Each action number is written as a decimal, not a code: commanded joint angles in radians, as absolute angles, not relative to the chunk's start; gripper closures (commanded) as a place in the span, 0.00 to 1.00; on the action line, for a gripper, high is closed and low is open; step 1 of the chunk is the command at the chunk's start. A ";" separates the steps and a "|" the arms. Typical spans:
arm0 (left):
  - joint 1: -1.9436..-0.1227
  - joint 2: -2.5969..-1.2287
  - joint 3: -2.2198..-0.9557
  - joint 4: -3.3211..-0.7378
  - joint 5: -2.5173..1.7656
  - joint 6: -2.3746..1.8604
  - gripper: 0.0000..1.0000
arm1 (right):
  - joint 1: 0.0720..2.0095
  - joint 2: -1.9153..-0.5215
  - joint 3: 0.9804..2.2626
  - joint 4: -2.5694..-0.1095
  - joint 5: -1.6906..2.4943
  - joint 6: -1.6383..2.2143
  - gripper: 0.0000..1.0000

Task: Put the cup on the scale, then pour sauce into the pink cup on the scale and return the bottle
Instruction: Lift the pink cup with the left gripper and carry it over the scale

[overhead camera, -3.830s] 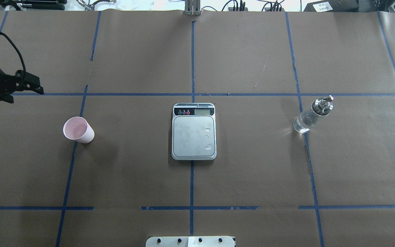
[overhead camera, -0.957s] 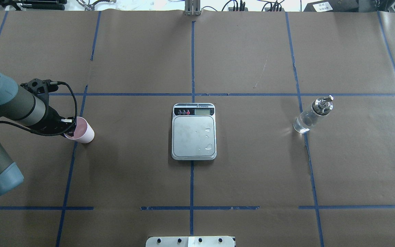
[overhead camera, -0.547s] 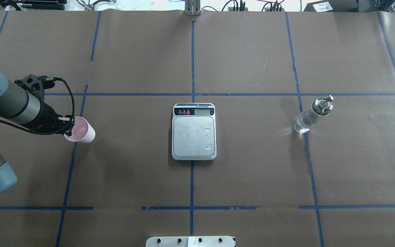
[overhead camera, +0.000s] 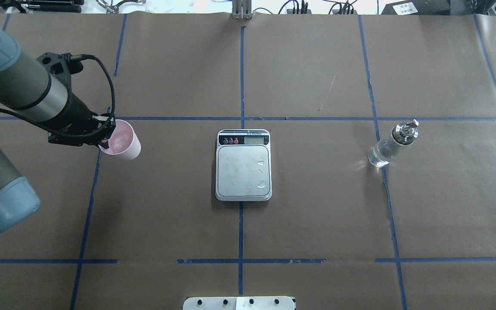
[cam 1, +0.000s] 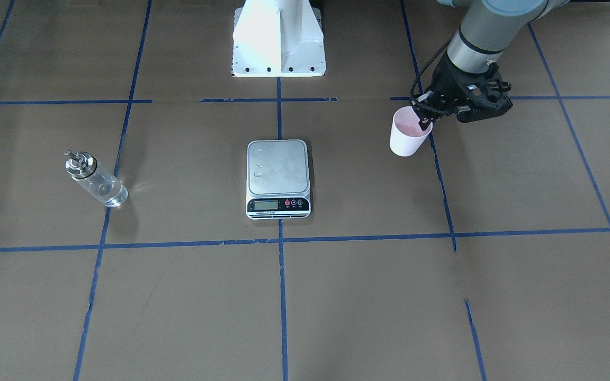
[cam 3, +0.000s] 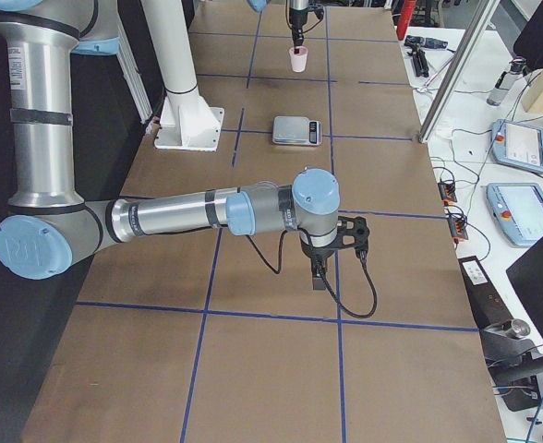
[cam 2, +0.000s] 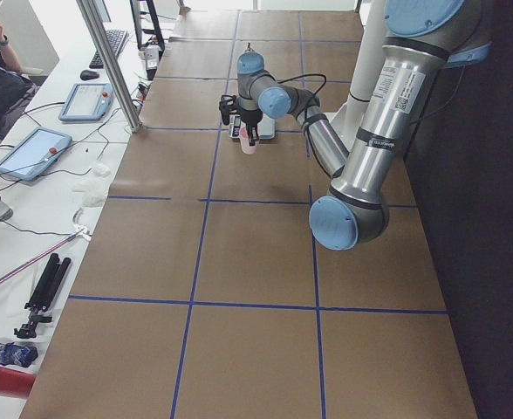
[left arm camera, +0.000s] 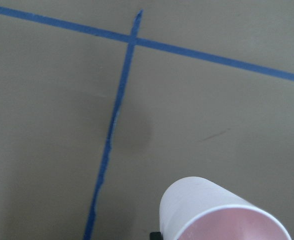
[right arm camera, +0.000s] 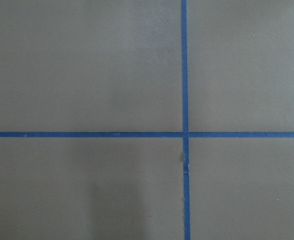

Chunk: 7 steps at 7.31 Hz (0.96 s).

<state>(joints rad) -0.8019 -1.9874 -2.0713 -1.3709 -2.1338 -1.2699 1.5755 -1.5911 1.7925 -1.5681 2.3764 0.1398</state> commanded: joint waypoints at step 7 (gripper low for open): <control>-0.566 -2.362 -1.676 -1.539 -2.059 -1.755 1.00 | 1.462 -1.552 1.862 -1.566 2.373 0.281 0.00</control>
